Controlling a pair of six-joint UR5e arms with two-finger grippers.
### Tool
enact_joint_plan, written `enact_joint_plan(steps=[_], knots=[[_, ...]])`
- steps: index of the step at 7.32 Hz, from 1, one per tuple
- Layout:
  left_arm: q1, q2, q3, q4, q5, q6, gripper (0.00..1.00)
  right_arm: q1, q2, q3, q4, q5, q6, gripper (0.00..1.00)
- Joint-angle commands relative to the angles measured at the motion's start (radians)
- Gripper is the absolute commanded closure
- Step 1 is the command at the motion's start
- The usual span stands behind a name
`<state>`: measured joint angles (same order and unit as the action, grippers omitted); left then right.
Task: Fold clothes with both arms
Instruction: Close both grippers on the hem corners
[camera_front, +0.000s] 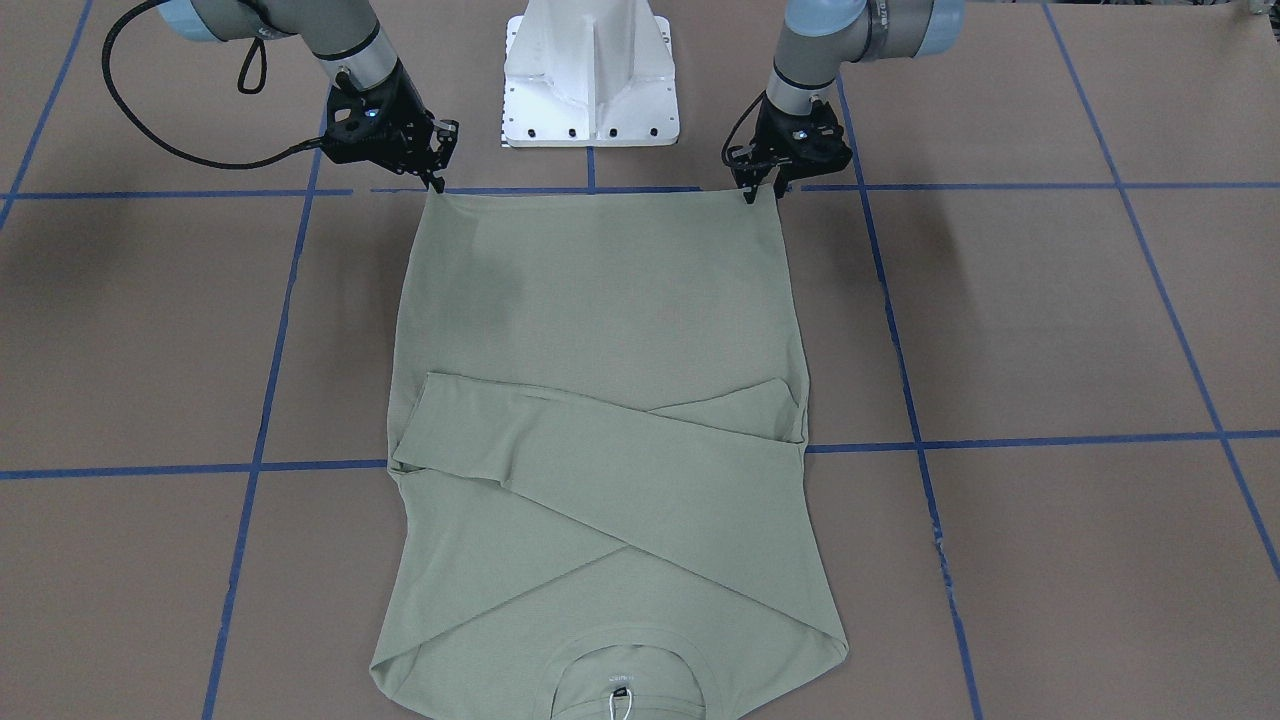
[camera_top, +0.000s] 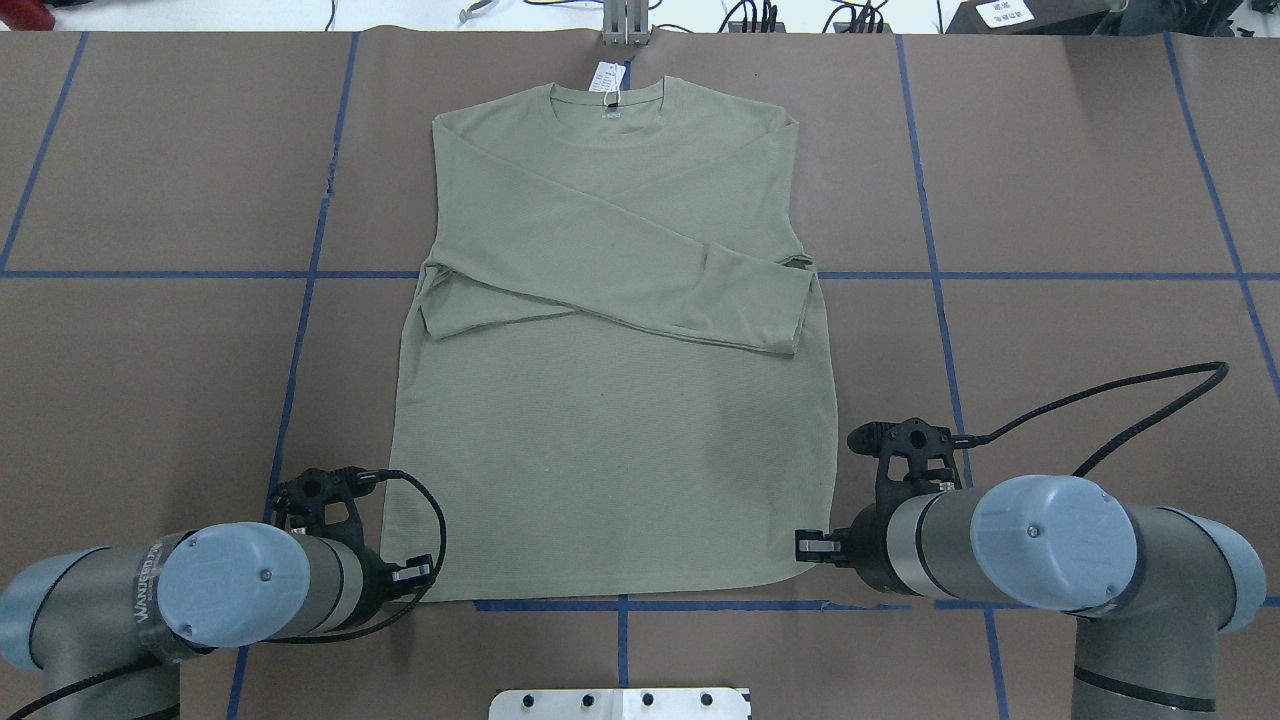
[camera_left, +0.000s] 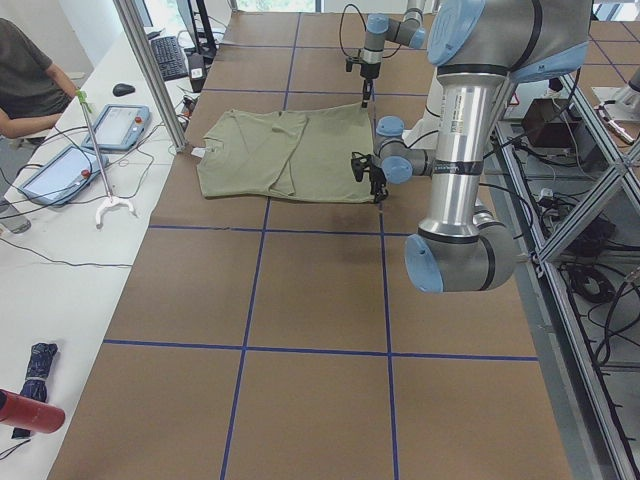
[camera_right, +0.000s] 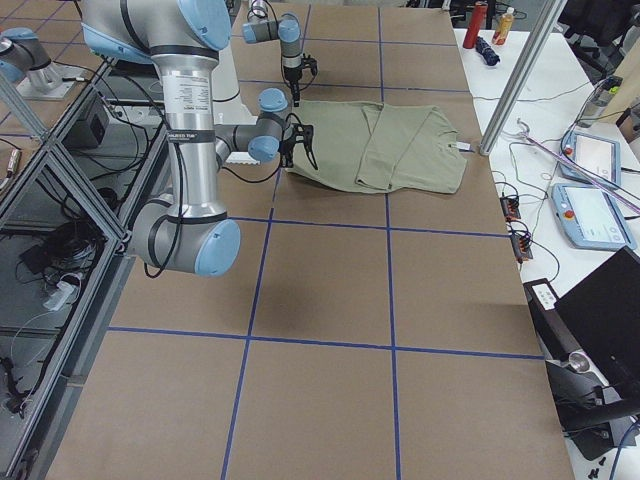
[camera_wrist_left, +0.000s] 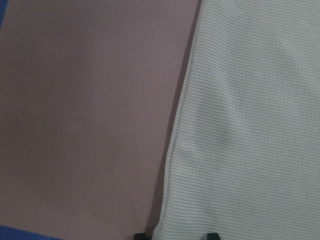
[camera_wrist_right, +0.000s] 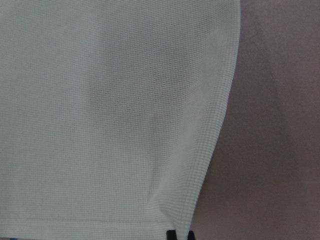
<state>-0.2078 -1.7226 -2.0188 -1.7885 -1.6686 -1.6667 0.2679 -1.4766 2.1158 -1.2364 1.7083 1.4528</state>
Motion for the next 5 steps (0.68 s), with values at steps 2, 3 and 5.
enact_joint_plan(steps=[2, 3, 5], knots=[[0.001, -0.021, -0.006, 0.014, 0.001, -0.085, 1.0, 0.001, 0.001, 0.0, 0.0, 0.002, 0.0, 1.0], [-0.002, -0.026, -0.006, 0.015, 0.001, -0.087, 1.0, 0.001, 0.001, 0.0, 0.0, 0.002, 0.0, 1.0], [-0.007, -0.019, -0.113, 0.084, -0.003, -0.084, 1.0, 0.007, -0.014, 0.036, 0.0, 0.028, 0.0, 1.0]])
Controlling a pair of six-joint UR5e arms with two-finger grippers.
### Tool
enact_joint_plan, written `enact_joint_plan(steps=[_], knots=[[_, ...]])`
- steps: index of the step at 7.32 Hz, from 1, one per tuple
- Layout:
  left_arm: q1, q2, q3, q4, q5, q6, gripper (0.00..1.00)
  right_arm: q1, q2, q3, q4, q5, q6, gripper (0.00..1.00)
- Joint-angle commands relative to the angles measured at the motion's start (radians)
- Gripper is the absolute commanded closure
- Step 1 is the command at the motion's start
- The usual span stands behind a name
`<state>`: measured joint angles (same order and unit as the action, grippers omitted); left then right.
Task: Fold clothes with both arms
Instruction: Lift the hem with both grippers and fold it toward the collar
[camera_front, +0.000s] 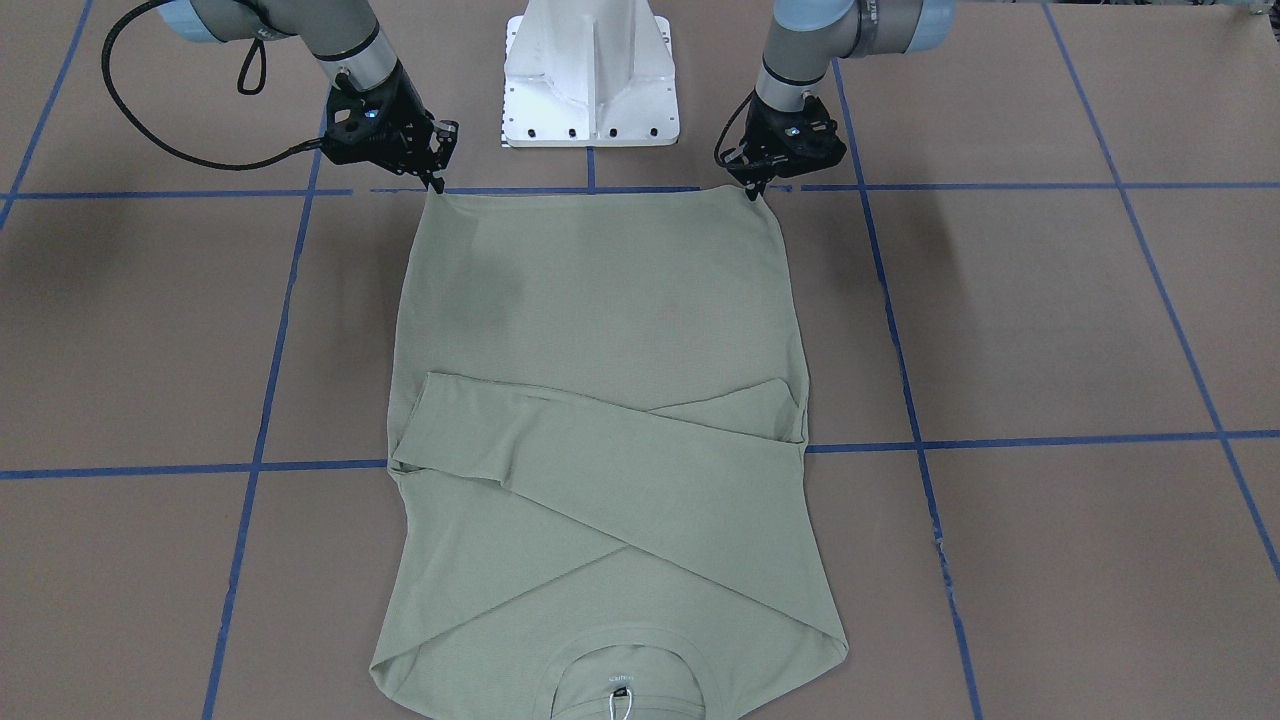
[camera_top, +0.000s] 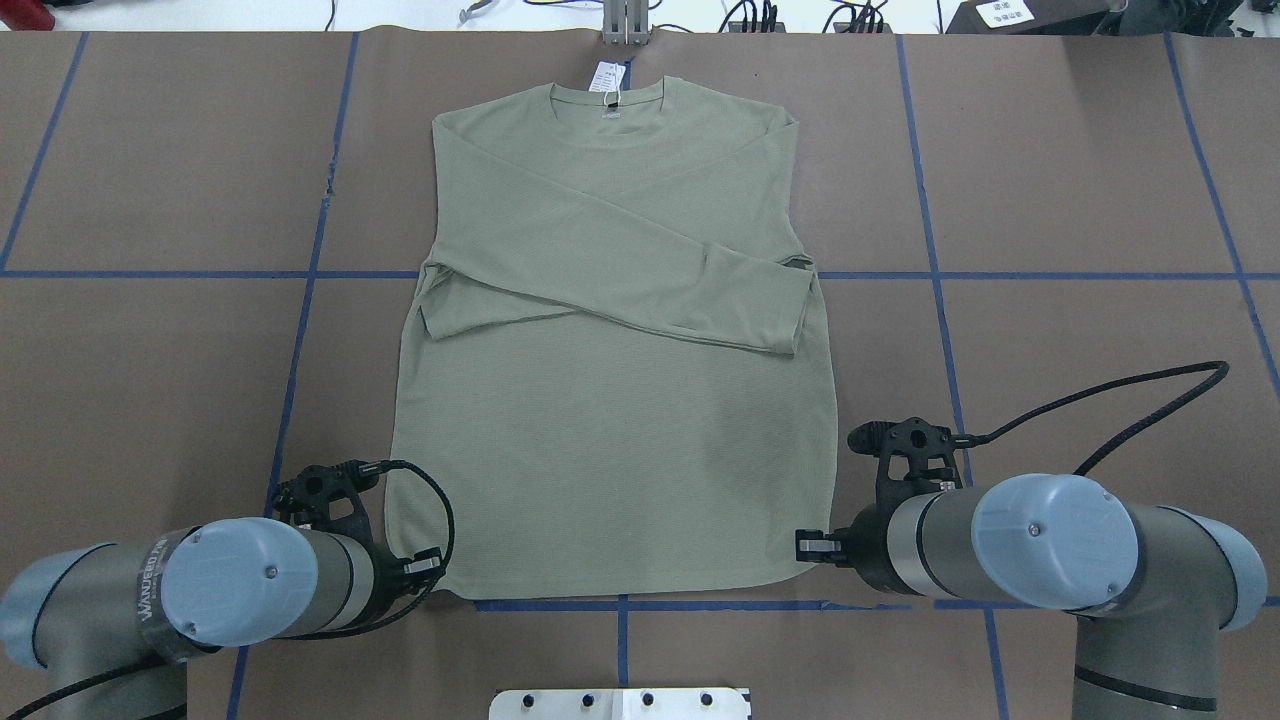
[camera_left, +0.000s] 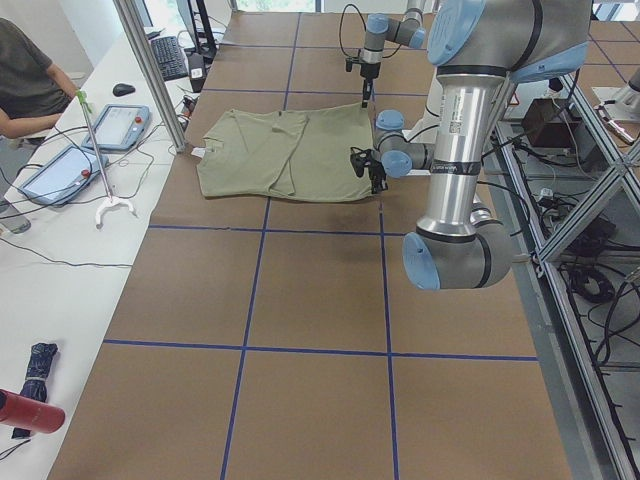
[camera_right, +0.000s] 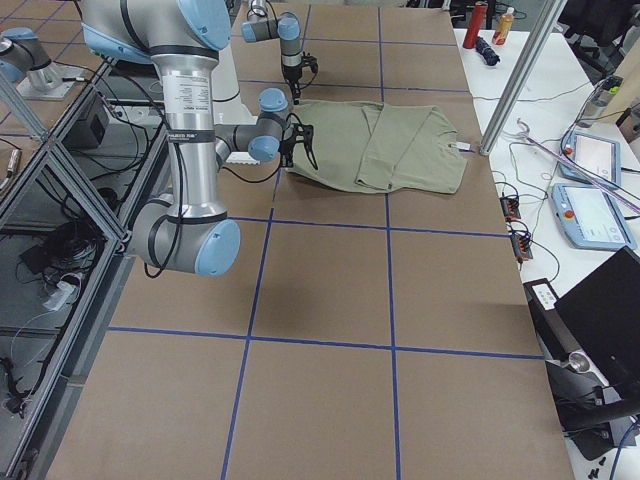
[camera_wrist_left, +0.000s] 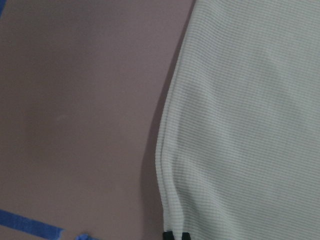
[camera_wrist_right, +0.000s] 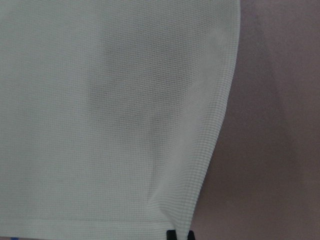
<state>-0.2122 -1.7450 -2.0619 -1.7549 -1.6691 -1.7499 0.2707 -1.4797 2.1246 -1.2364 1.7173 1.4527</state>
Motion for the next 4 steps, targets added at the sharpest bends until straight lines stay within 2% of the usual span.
enact_joint_plan(steps=[1, 2, 4], knots=[[0.0, 0.007, -0.137, 0.105, -0.003, 0.0, 1.0, 0.013, -0.049, 0.069, 0.0, 0.054, 0.0, 1.0], [0.011, 0.005, -0.191, 0.139, -0.003, 0.0, 1.0, 0.012, -0.095, 0.115, 0.003, 0.091, 0.0, 1.0], [0.088, 0.007, -0.28, 0.208, -0.001, -0.002, 1.0, 0.013, -0.166, 0.216, 0.003, 0.226, 0.0, 1.0]])
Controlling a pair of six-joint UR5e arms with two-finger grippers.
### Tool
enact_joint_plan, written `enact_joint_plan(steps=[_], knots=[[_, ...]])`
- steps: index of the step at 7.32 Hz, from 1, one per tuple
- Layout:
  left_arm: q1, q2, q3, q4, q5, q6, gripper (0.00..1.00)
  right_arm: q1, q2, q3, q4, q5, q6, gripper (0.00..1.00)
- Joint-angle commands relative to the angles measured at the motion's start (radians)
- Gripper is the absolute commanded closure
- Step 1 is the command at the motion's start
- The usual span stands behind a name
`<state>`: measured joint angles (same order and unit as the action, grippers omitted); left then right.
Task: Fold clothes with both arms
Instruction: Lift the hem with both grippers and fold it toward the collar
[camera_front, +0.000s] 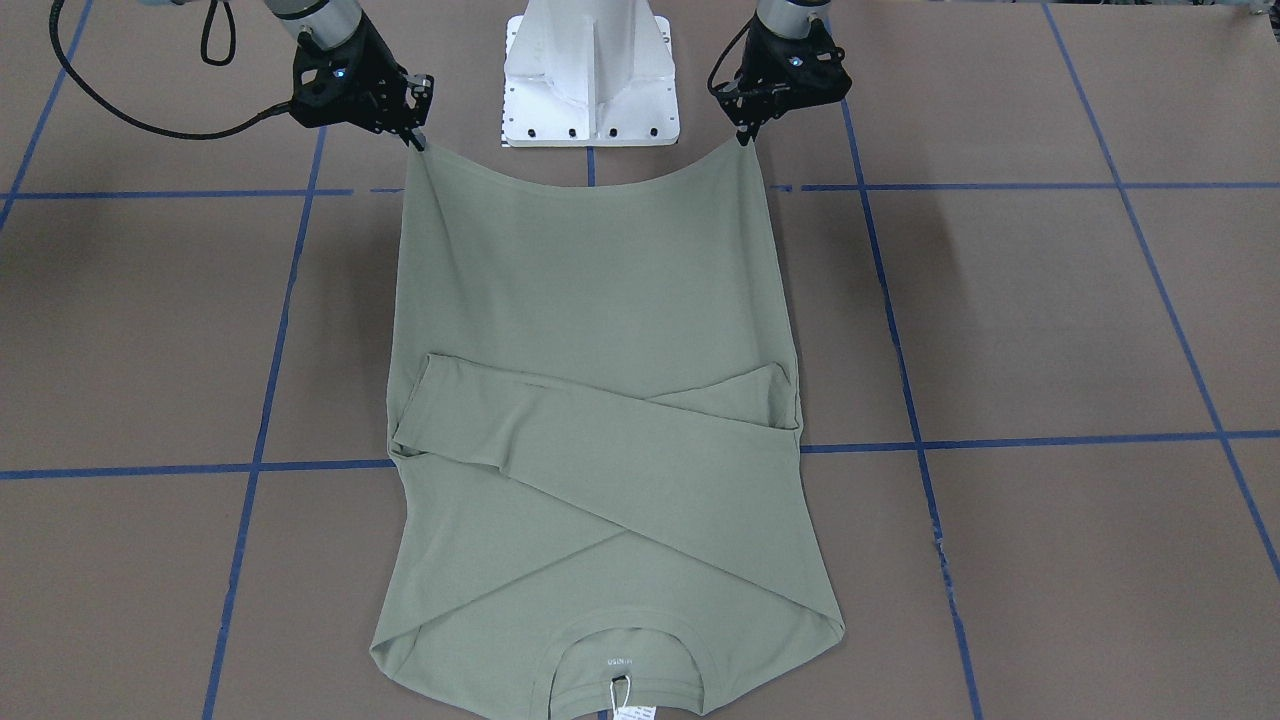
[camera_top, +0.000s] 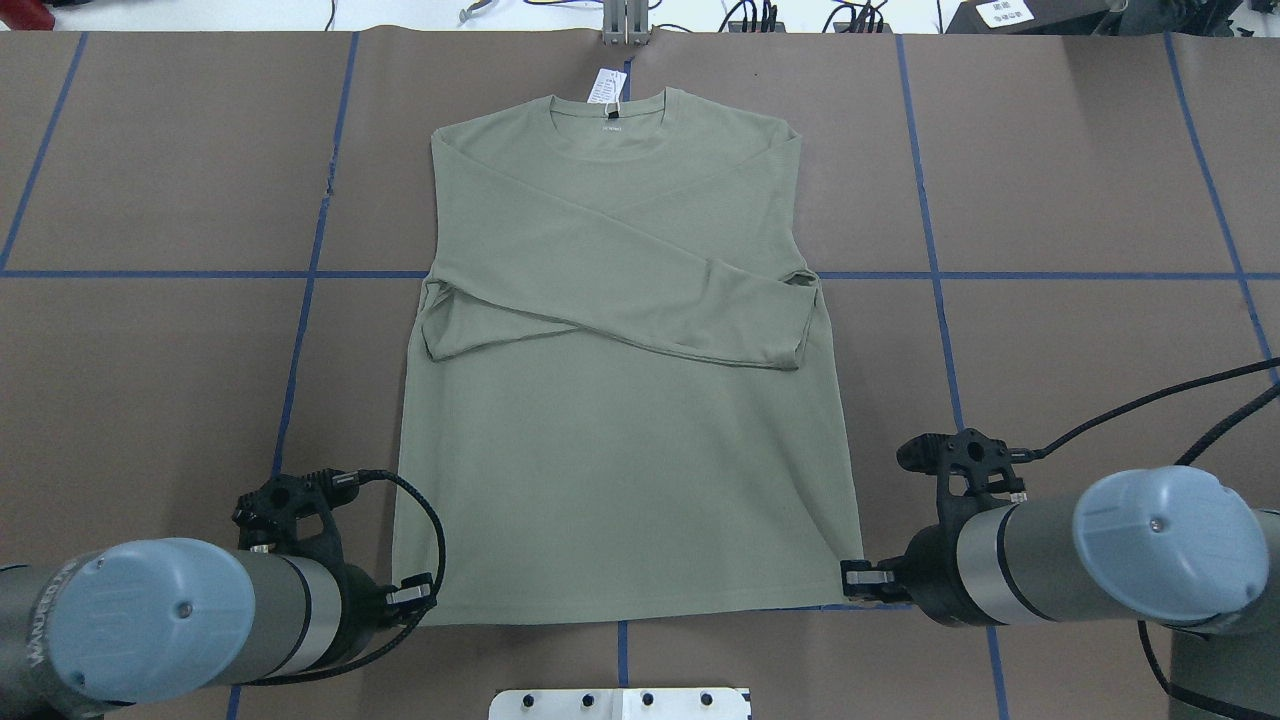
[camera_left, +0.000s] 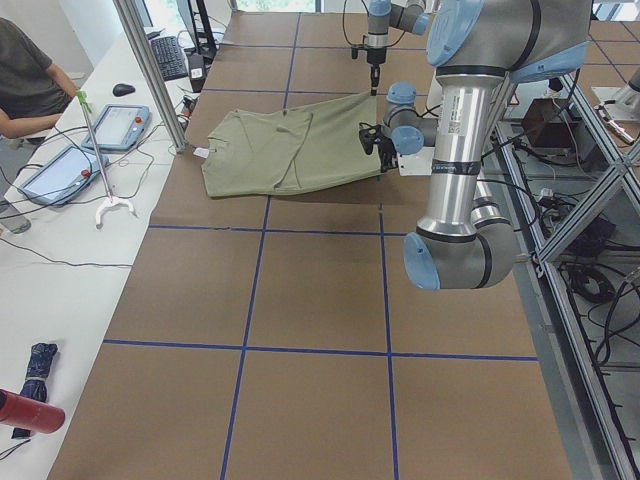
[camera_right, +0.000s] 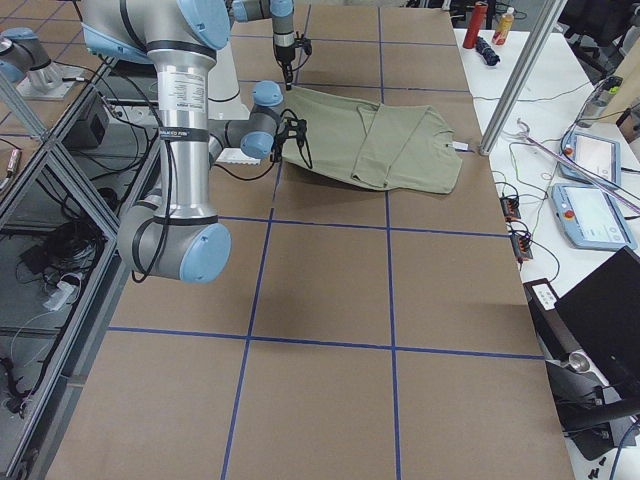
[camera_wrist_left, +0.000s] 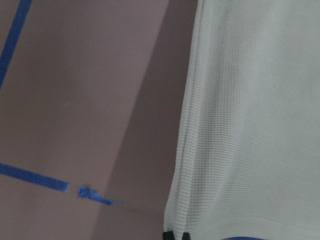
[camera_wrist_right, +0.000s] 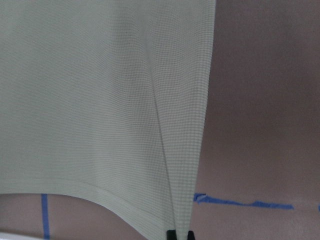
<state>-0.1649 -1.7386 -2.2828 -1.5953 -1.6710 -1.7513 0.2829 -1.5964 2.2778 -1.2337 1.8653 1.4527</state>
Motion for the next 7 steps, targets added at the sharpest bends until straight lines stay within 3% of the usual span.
enact_joint_plan(steps=[1, 2, 4, 5, 7], knots=[[0.11, 0.001, -0.143, 0.145, 0.0, -0.004, 1.0, 0.002, -0.095, 0.124, 0.0, 0.156, 0.002, 1.0], [0.166, -0.001, -0.221, 0.222, -0.001, -0.037, 1.0, 0.005, -0.135, 0.162, 0.0, 0.202, 0.002, 1.0], [0.16, -0.012, -0.241, 0.23, -0.009, -0.036, 1.0, 0.051, -0.123, 0.157, 0.0, 0.218, -0.003, 1.0], [0.106, -0.028, -0.227, 0.23, -0.009, -0.004, 1.0, 0.103, -0.081, 0.129, 0.0, 0.218, -0.012, 1.0], [-0.119, -0.085, -0.169, 0.23, -0.042, 0.195, 1.0, 0.261, 0.051, 0.042, 0.0, 0.224, -0.014, 1.0]])
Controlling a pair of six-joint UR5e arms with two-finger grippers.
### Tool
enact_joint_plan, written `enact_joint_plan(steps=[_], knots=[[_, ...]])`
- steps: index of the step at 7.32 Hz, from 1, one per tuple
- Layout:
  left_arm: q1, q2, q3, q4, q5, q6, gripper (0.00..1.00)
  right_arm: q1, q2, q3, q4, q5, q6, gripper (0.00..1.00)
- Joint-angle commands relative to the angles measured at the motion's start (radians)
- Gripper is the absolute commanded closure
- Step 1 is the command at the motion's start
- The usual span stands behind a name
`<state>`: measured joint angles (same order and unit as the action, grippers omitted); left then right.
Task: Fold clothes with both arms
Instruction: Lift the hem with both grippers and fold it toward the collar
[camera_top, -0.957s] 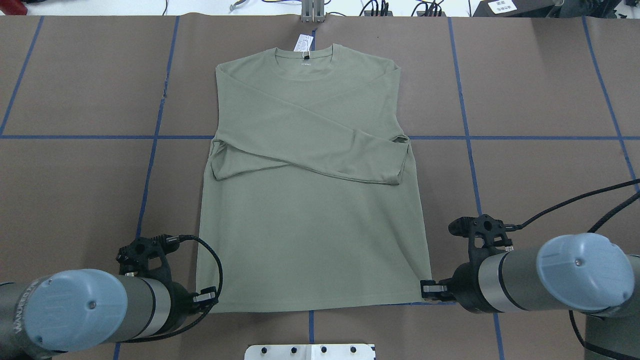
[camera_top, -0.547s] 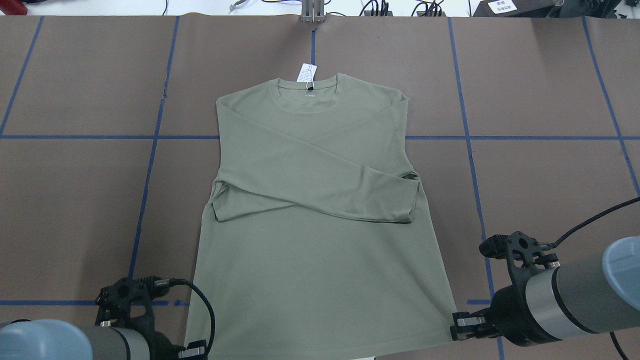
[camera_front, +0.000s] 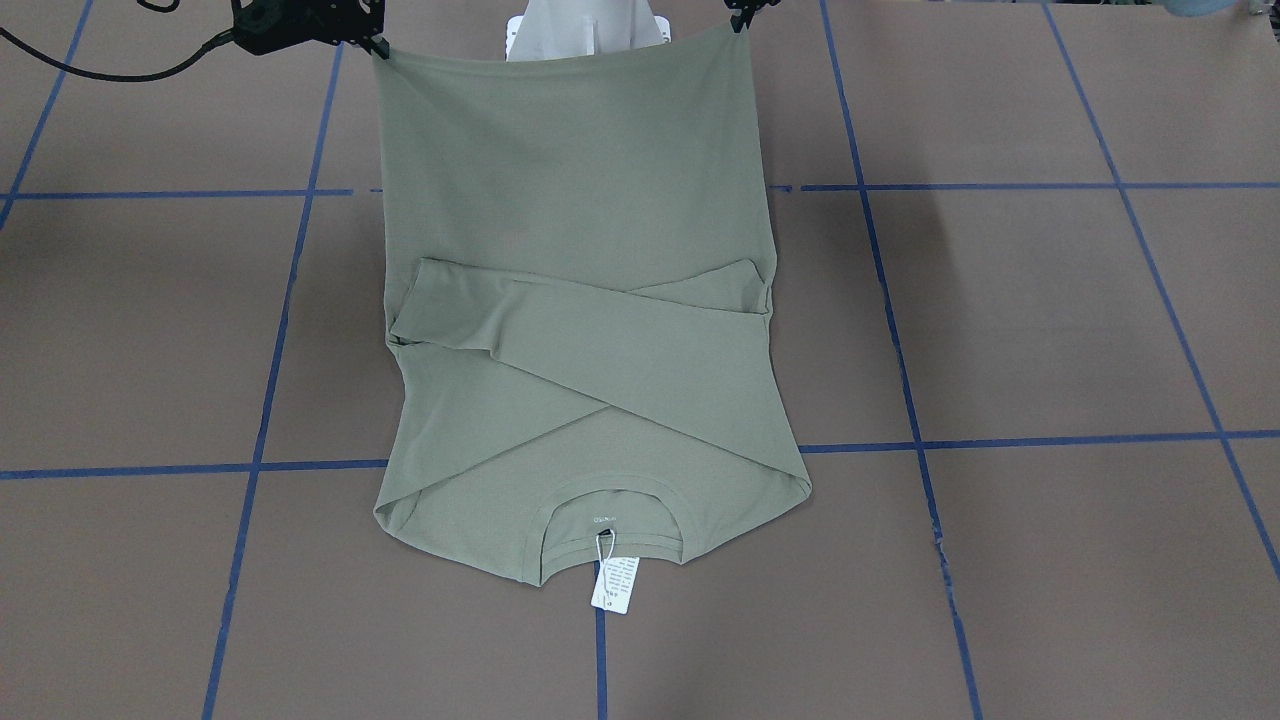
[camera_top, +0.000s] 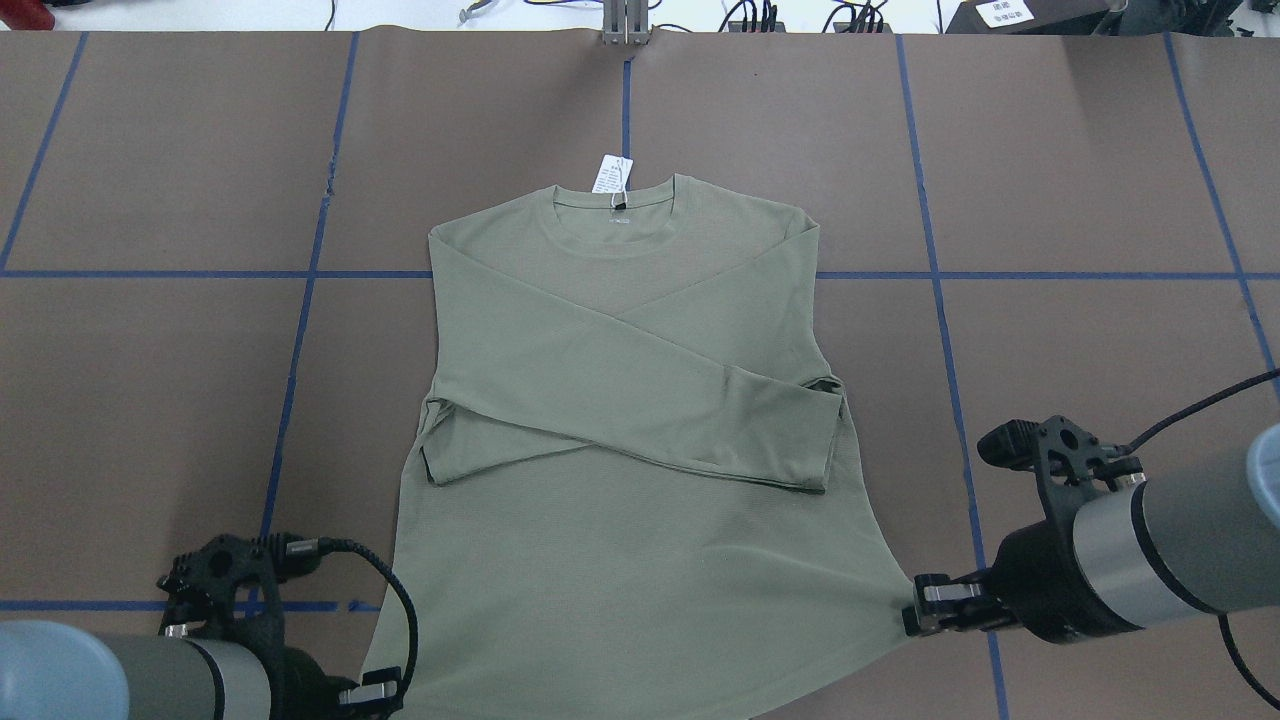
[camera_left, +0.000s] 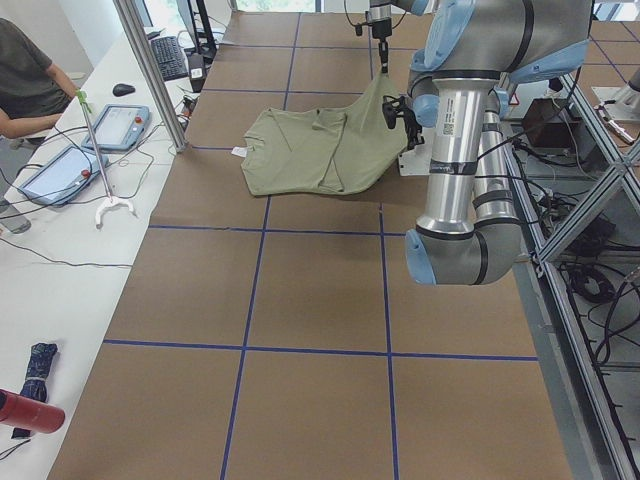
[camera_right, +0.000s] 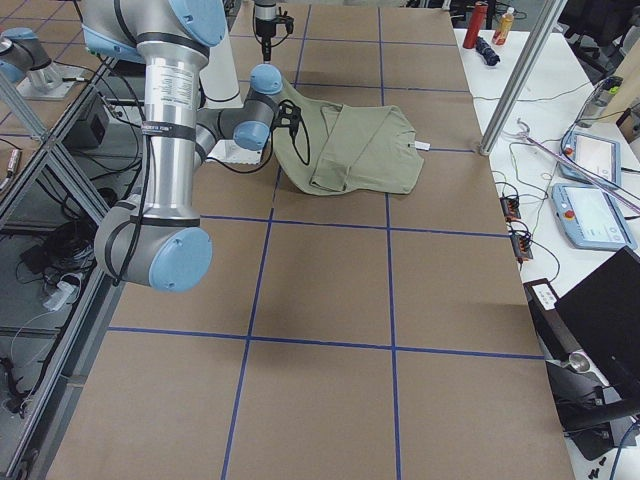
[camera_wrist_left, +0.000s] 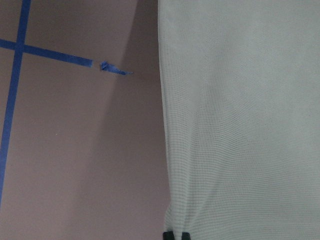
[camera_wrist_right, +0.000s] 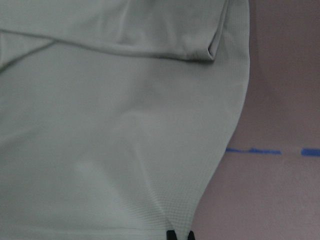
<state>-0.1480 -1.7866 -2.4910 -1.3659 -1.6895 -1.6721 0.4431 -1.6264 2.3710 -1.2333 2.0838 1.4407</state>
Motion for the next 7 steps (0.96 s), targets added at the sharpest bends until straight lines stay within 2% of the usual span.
enact_joint_plan(steps=[1, 2, 4, 5, 7], knots=[[-0.266, -0.077, 0.103, 0.001, -0.098, 0.212, 1.0, 0.171, 0.124, -0.094, 0.0, 0.008, -0.005, 1.0], [-0.359, -0.129, 0.183, -0.001, -0.116, 0.266, 1.0, 0.233, 0.17, -0.148, 0.0, 0.005, -0.005, 1.0], [-0.476, -0.226, 0.346, -0.013, -0.118, 0.342, 1.0, 0.311, 0.357, -0.36, -0.002, -0.005, -0.049, 1.0], [-0.522, -0.235, 0.407, -0.069, -0.118, 0.369, 1.0, 0.339, 0.432, -0.459, -0.002, -0.004, -0.058, 1.0], [-0.574, -0.257, 0.597, -0.247, -0.118, 0.371, 1.0, 0.382, 0.506, -0.583, -0.002, -0.007, -0.082, 1.0]])
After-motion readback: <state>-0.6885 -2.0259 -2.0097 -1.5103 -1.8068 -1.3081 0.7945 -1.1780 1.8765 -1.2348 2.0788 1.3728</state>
